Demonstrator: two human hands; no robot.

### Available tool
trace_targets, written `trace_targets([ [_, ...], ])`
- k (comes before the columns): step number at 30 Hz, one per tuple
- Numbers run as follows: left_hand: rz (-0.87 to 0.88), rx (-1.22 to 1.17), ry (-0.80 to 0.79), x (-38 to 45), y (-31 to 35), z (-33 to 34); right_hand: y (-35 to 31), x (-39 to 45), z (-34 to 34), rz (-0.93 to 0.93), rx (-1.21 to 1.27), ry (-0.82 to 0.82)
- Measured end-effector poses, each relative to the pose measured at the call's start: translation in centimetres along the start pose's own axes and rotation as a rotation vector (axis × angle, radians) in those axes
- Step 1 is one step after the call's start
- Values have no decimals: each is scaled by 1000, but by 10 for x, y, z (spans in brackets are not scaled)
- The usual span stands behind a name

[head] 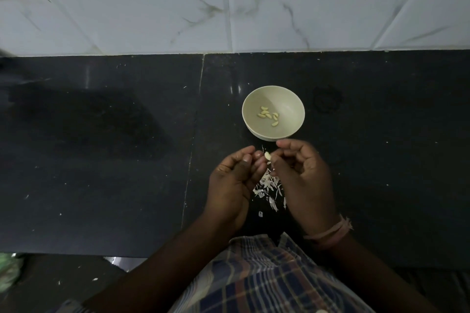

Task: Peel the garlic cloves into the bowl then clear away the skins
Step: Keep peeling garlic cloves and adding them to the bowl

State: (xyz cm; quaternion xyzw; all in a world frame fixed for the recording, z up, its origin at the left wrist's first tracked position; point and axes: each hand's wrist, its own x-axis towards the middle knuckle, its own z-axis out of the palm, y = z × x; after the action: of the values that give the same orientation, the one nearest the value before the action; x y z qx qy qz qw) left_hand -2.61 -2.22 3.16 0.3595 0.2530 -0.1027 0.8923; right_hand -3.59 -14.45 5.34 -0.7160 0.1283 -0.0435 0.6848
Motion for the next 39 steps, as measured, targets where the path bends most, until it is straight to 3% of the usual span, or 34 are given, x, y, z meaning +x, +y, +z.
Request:
trace_targets([
  [5, -15, 194, 66, -2, -2, -3, 10, 1, -5, 164, 4, -8],
  [11, 25, 643, 150, 3, -8, -16, 15, 4, -1, 517, 493, 26],
  [17, 28, 793, 122, 8, -14, -13, 34, -9, -2, 667, 583, 48],
  [20, -18, 713, 147, 8, -14, -9, 38, -8, -4, 564, 436, 76],
  [23, -41, 667, 121, 6, -13, 1, 35, -6, -4, 231, 70, 80],
  [26, -192, 516, -9, -2, -5, 20, 32, -10, -2, -47, -156, -51],
  [28, -299, 370, -56, -5, 0, 24, 41, -10, 2, -87, -235, -101],
  [30, -314, 309, -47, -5, 3, 20, 52, -3, 1, -46, -283, -37],
  [33, -230, 294, 15, -2, 1, 7, 58, 5, -5, -27, -309, 74],
  [39, -108, 475, 106, 2, -2, 1, 46, -15, 1, -210, -230, -72],
])
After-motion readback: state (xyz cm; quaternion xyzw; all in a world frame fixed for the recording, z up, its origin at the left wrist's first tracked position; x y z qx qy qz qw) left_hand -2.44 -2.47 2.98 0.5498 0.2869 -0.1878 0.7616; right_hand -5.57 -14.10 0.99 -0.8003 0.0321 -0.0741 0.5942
